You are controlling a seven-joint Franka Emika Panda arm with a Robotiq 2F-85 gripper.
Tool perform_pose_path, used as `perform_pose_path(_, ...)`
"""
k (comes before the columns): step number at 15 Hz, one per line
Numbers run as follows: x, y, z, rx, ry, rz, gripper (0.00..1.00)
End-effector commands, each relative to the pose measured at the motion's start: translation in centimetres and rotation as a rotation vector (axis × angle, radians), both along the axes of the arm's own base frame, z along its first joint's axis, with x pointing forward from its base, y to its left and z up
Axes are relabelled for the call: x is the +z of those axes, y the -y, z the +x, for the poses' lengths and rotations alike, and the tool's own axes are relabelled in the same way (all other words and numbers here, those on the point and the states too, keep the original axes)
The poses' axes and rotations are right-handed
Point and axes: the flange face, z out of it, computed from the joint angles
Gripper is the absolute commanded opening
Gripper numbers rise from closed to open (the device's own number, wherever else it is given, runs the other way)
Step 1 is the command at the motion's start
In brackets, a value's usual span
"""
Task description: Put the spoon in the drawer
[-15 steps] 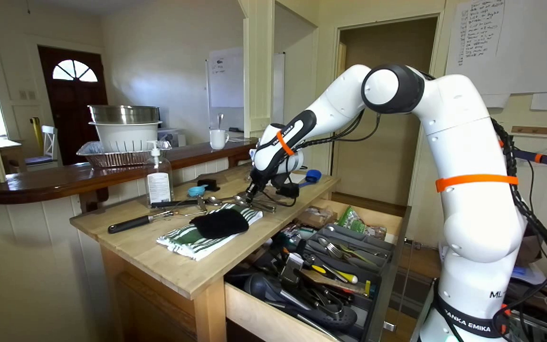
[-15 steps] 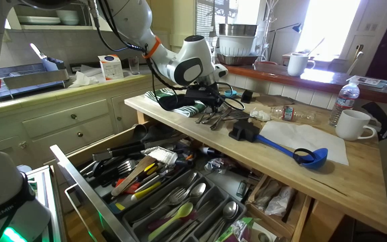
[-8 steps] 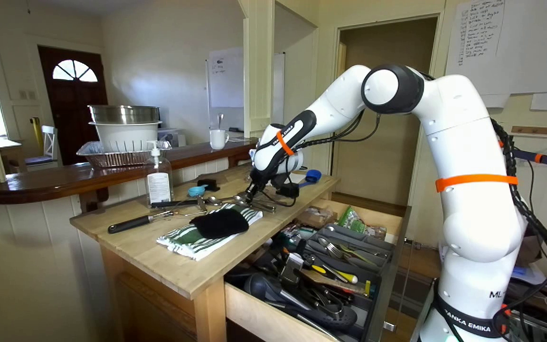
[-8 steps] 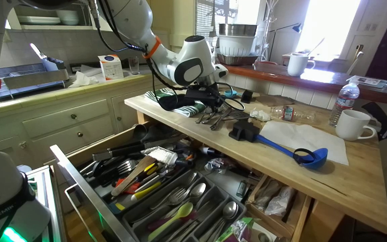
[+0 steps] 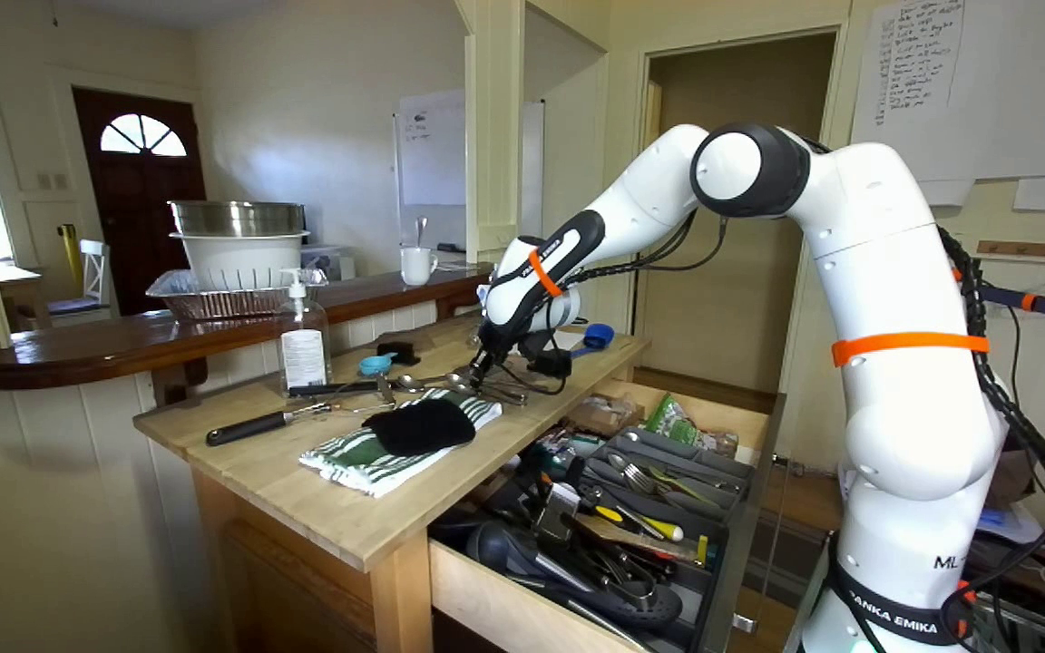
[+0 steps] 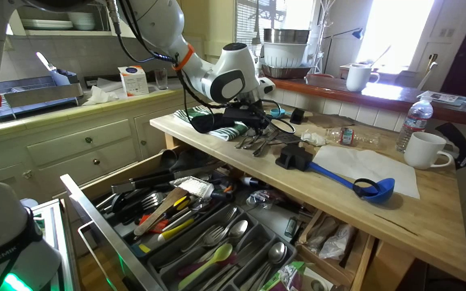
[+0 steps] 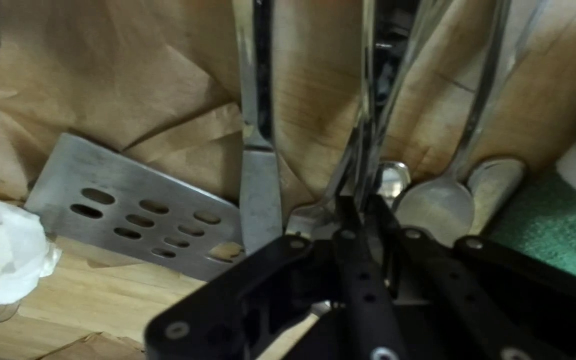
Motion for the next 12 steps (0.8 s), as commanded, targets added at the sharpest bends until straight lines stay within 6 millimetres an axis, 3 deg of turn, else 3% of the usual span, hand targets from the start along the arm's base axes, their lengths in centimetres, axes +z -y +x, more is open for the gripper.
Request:
perform_pose_path(1, -1.06, 0.45, 0.04, -0.005, -0.012, 0.008, 0.16)
perform_pose_path(5, -1.24, 0.49, 0.03, -0.005, -0.016, 0.011, 0.26)
perform_pose_path(10, -1.44, 0.5, 0.01, -0.003, -0.02, 0.011, 0.19)
perform_pose_path(12, -1.49, 0.52, -0.01, -0.003, -0.023, 0.011, 0.12)
